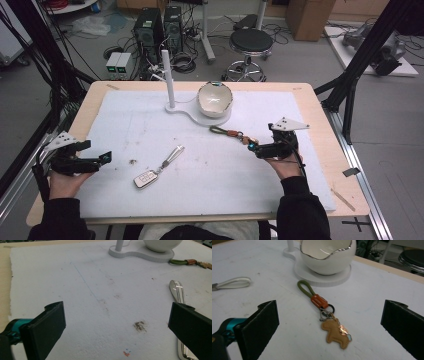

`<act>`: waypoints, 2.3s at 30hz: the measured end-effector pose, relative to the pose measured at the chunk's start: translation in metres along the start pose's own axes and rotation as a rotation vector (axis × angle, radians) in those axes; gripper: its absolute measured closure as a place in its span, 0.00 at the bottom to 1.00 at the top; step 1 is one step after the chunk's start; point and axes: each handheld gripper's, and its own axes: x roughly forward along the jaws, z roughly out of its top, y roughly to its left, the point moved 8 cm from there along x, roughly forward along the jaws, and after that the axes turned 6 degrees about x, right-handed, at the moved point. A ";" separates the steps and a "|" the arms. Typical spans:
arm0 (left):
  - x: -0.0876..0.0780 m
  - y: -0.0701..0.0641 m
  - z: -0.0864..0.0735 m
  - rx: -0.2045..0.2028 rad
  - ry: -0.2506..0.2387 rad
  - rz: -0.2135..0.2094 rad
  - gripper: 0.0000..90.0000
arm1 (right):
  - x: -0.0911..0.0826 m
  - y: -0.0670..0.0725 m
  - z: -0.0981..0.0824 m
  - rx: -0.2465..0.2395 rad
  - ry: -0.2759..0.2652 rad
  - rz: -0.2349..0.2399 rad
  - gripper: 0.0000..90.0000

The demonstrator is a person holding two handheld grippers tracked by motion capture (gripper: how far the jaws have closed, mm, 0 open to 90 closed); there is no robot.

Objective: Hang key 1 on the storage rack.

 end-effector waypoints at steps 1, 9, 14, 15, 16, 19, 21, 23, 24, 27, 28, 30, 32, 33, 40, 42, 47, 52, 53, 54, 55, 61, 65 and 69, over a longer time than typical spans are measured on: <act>0.000 0.000 -0.001 -0.001 0.000 0.000 0.02 | 0.002 0.002 0.001 0.000 0.004 0.008 0.01; 0.005 -0.002 -0.004 0.012 0.020 -0.009 0.02 | 0.016 0.003 0.006 -0.024 0.041 0.012 0.01; 0.009 -0.003 -0.008 0.020 0.037 -0.018 0.02 | 0.023 0.000 0.003 -0.013 0.063 0.016 0.01; 0.009 -0.003 -0.008 0.020 0.037 -0.018 0.02 | 0.024 0.000 0.003 -0.012 0.067 0.017 0.01; 0.010 -0.003 -0.008 0.022 0.040 -0.020 0.02 | 0.025 -0.001 0.004 -0.014 0.073 0.016 0.01; 0.012 -0.004 -0.009 0.025 0.042 -0.023 0.02 | 0.028 0.000 0.009 -0.018 0.084 0.019 0.01; 0.012 -0.004 -0.009 0.026 0.043 -0.024 0.02 | 0.031 0.002 0.014 -0.037 0.091 0.018 0.01; 0.013 -0.004 -0.009 0.030 0.046 -0.027 0.02 | 0.035 0.003 0.017 -0.049 0.104 0.022 0.01; 0.013 -0.004 -0.009 0.030 0.046 -0.027 0.02 | 0.037 0.003 0.018 -0.055 0.112 0.021 0.01; 0.014 -0.004 -0.009 0.027 0.042 -0.033 0.02 | 0.045 0.004 0.024 -0.082 0.133 0.016 0.01; 0.014 -0.004 -0.009 0.027 0.042 -0.035 0.02 | 0.046 0.004 0.025 -0.081 0.129 0.015 0.01; 0.015 -0.004 -0.009 0.028 0.044 -0.038 0.02 | 0.052 0.004 0.028 -0.076 0.135 0.024 0.01; 0.015 -0.004 -0.009 0.028 0.044 -0.038 0.02 | 0.056 0.003 0.029 -0.073 0.145 0.020 0.01; 0.015 -0.004 -0.009 0.028 0.044 -0.039 0.02 | 0.060 0.002 0.030 -0.075 0.151 0.022 0.01; 0.015 -0.003 -0.008 0.022 0.036 -0.042 0.02 | 0.078 0.000 0.030 -0.078 0.194 0.021 0.01; 0.015 -0.004 -0.008 0.023 0.037 -0.044 0.02 | 0.084 -0.002 0.028 -0.073 0.217 0.027 0.01; 0.016 -0.006 -0.007 0.029 0.041 -0.055 0.02 | 0.099 -0.012 0.027 -0.059 0.265 0.024 0.01; 0.017 -0.005 -0.007 0.028 0.043 -0.054 0.02 | 0.109 -0.020 0.021 -0.069 0.318 0.015 0.02; 0.016 -0.006 -0.007 0.026 0.043 -0.056 0.02 | 0.111 -0.021 0.020 -0.076 0.325 0.011 0.04; 0.016 -0.006 -0.007 0.026 0.043 -0.056 0.02 | 0.111 -0.021 0.020 -0.076 0.325 0.011 0.04; 0.016 -0.006 -0.008 0.028 0.044 -0.056 0.02 | 0.114 -0.023 0.016 -0.066 0.336 0.007 0.05; 0.017 -0.006 -0.008 0.032 0.046 -0.055 0.02 | 0.123 -0.025 0.006 -0.083 0.377 -0.002 0.07; 0.017 -0.009 -0.006 0.006 0.018 -0.083 0.02 | 0.126 -0.025 0.002 -0.074 0.401 -0.005 0.15; 0.016 -0.008 -0.005 -0.007 0.004 -0.091 0.02 | 0.129 -0.021 -0.001 -0.100 0.417 0.003 0.23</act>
